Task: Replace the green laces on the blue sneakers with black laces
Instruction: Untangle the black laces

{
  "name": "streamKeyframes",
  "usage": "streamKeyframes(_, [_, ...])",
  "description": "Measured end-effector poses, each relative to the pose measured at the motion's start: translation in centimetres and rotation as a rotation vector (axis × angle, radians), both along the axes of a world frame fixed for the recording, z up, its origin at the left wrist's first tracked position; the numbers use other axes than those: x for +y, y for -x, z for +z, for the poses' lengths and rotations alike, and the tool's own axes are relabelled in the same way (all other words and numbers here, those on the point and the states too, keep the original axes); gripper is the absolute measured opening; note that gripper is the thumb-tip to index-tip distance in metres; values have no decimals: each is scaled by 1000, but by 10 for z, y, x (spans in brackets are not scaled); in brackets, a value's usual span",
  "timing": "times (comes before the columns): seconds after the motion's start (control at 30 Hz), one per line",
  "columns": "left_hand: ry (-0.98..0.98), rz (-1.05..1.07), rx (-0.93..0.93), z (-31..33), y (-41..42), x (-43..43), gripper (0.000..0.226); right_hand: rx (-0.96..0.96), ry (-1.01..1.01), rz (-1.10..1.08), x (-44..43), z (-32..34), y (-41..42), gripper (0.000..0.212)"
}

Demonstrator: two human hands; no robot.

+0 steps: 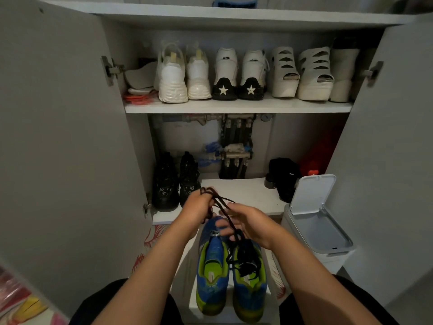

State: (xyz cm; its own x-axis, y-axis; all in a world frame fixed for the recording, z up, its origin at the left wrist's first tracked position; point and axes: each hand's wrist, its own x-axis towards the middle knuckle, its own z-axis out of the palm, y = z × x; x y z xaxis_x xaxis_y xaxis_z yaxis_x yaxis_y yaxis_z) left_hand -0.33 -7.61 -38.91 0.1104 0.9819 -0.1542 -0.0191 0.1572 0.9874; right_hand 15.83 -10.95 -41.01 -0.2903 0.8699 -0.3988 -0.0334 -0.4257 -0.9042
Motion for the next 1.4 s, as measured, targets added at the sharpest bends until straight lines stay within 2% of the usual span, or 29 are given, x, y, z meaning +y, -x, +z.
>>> streamKeyframes(0.1, [82, 210, -247, 8, 9, 4, 23, -111, -52, 89, -1, -3, 0, 46])
streamKeyframes(0.17, [136, 343, -505, 10, 18, 8, 23, -220, -113, 47, -1, -5, -1, 29])
streamKeyframes(0.23, [150, 436, -680, 12, 27, 11, 26, -366, -135, 26, 0, -7, -4, 17])
streamKeyframes(0.33, [168, 431, -725, 13, 37, 10, 28, -488, -102, 3, 0, -9, -8, 19])
streamKeyframes(0.37, [169, 399, -657, 13, 38, 10, 26, -528, -101, -5, -1, -9, -10, 22])
streamKeyframes(0.4, [156, 359, -512, 13, 38, 9, 24, -561, -110, -11, -1, -9, -11, 25])
streamKeyframes(0.43, [124, 301, -292, 12, 37, 8, 22, -566, -125, -24, -2, -8, -11, 24])
streamKeyframes(0.5, [6, 132, 193, 7, 30, 4, 15, -491, -160, -71, -2, -8, -10, 19])
streamKeyframes(0.53, [-57, 6, 337, 3, 25, 1, 12, -435, -184, -88, -1, -7, -9, 19])
streamKeyframes(0.57, [-89, -151, 395, -1, 20, -2, 11, -379, -206, -101, -1, -6, -6, 20])
streamKeyframes(0.63, [-56, -473, 428, -10, 11, -10, 18, -312, -241, -135, 0, -4, -3, 21])
streamKeyframes(0.7, [-25, -581, 503, -17, 7, -12, 21, -318, -256, -174, 3, -3, -2, 20])
streamKeyframes(0.87, [-81, -111, 581, -22, 13, 11, 22, -393, -190, -231, 7, -10, -13, 12])
streamKeyframes(0.97, [-106, 36, 635, -24, 21, 18, 22, -539, -222, -235, 13, -15, -18, 15])
streamKeyframes(1.03, [-133, -1, 704, -28, 22, 19, 23, -572, -243, -246, 20, -18, -19, 17])
streamKeyframes(1.13, [-178, -180, 805, -38, 17, 16, 17, -604, -261, -228, 28, -25, -16, 19])
streamKeyframes(1.23, [-185, -291, 948, -48, 8, 13, 13, -660, -280, -88, 33, -33, -14, 32])
streamKeyframes(1.3, [-193, -288, 1023, -50, 5, 14, 11, -769, -300, 18, 33, -33, -16, 44])
streamKeyframes(1.4, [-191, -272, 1031, -51, 5, 17, 12, -1033, -347, 238, 25, -28, -26, 52])
